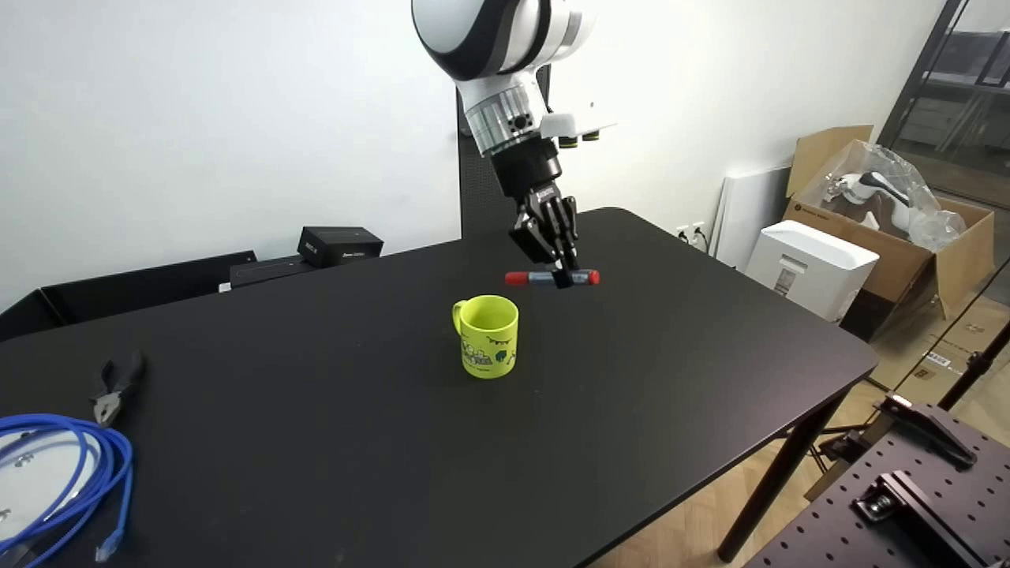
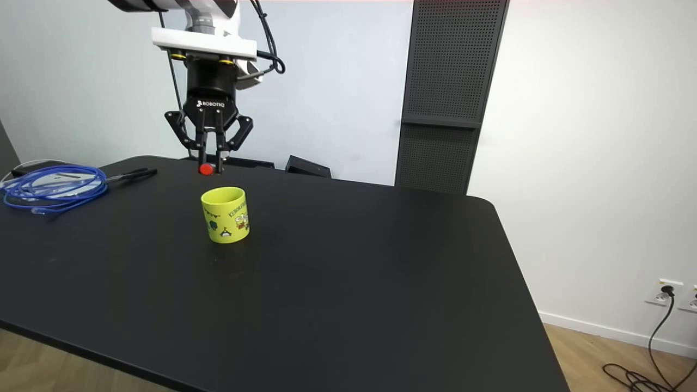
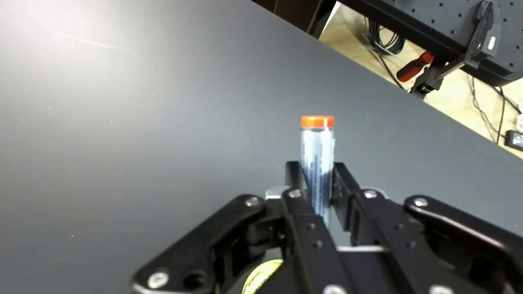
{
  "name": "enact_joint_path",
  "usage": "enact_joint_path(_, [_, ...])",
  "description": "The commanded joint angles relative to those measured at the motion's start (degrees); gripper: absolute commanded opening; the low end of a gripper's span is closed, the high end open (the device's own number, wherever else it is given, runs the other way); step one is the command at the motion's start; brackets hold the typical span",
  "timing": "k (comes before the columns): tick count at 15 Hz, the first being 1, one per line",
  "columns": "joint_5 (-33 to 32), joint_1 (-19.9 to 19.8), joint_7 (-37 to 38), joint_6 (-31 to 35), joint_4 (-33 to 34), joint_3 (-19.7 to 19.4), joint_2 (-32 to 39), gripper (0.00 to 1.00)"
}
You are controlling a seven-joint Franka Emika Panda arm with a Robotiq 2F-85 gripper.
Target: Put the marker into the mug
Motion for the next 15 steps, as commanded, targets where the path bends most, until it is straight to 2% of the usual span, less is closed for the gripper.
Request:
enact_joint_path(1, [0.9, 0.0, 1.0, -5.2, 7.1, -0.2, 4.8, 0.05])
enact_joint_path(15, [4.2, 0.2, 2.3, -19.0, 29.1, -0.7, 22.5, 0.05])
